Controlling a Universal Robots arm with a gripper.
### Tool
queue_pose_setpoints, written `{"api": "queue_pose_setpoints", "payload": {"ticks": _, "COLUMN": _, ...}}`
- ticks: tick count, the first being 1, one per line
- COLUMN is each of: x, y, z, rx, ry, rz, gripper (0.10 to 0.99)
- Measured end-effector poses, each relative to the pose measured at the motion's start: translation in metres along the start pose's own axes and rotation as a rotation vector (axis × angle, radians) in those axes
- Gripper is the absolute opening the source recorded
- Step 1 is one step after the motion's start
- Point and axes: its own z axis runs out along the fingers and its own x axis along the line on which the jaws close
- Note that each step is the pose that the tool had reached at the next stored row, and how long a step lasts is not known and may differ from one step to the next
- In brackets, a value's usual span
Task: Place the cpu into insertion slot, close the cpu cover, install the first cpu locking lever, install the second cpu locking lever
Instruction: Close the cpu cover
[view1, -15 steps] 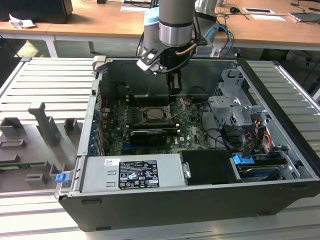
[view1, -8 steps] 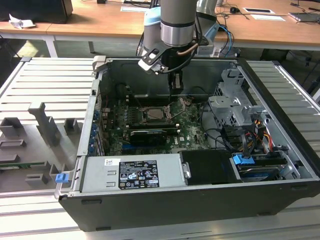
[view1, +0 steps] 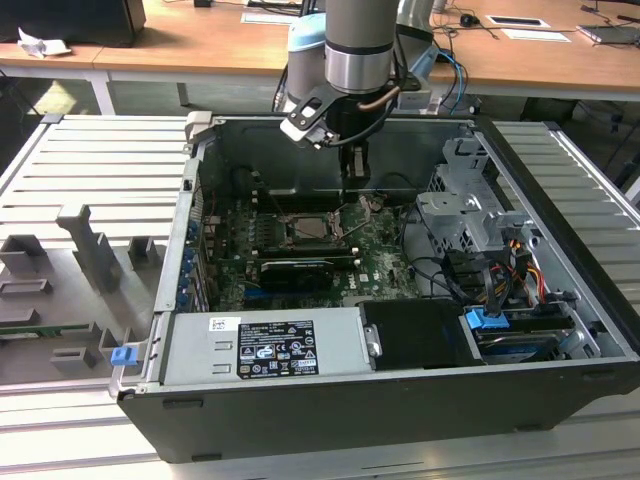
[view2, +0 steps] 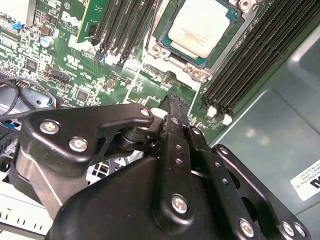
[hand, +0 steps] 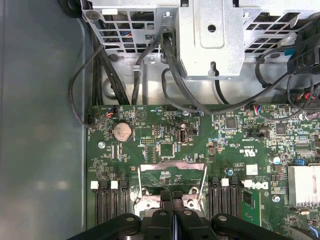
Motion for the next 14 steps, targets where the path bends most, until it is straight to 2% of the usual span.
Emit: {"api": "queue_pose_setpoints", "payload": {"ticks": 14, "x": 0.0002, "y": 0.0054, "z": 0.0004, "rx": 0.0, "ry": -0.0009, "rz": 0.0, "gripper": 0.106}}
